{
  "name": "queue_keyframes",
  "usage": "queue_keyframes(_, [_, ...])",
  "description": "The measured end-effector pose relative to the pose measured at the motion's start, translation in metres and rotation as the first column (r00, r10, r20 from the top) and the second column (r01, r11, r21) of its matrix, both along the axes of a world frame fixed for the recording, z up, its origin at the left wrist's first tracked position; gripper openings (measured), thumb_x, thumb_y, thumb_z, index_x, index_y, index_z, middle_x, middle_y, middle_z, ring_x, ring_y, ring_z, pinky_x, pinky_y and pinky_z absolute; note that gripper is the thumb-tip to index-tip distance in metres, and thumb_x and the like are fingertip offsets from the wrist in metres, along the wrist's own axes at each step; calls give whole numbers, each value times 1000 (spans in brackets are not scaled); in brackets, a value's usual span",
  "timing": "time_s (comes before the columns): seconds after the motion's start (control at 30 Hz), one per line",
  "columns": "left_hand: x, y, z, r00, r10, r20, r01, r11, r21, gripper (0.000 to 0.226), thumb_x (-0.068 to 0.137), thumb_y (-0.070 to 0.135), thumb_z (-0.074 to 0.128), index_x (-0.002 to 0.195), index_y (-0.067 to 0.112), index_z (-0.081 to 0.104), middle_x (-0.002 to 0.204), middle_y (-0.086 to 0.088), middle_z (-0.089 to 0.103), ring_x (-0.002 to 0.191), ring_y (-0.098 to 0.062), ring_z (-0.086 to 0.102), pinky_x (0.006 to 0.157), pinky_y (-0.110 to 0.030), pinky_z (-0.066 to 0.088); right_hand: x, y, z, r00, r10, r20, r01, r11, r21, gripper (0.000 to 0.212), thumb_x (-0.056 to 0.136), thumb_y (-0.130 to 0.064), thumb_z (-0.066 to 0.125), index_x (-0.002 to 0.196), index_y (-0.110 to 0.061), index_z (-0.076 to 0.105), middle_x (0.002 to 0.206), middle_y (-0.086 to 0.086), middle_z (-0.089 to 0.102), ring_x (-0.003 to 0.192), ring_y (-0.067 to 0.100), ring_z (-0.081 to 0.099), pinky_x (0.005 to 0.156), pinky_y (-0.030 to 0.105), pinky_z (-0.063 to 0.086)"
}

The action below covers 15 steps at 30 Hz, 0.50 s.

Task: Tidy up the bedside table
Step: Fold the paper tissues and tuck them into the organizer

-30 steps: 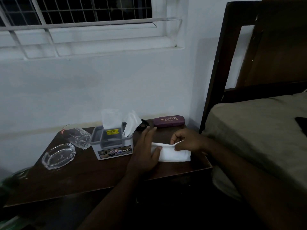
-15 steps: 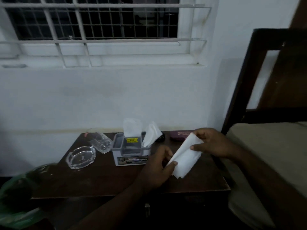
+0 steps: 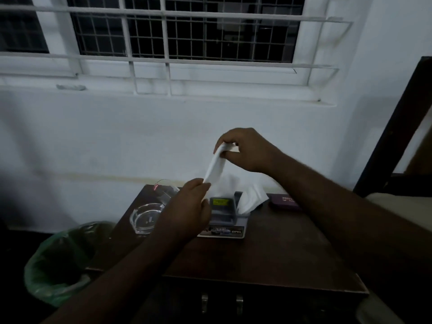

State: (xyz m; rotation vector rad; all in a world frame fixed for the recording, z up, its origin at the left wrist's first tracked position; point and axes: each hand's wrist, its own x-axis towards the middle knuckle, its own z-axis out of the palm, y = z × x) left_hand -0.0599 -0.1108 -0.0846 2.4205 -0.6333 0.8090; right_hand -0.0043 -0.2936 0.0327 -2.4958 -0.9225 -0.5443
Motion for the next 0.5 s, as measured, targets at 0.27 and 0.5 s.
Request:
queue_keyframes(0.27, [7,16,-23,982,-21,-190,27,999,33,42,84,13,56,126,6,56,124,-10,56,104,-23,58,87,-31,52,33,36,-21,998,-17,-56,12,997,-82,12,82,-10,67,88,-16,76,91,-2,74,90,14,65,82,35,52])
queue_keyframes(0.5, [9,16,-31,974,-50,-219,64,996,57,46,87,24,56,129,7,50,130,-9,52,111,-23,56,91,-34,53,42,33,-33,997,-39,-74,32,996,-83,13,83,-11,66,86,-19,75,90,-3,74,89,15,65,84,40,53])
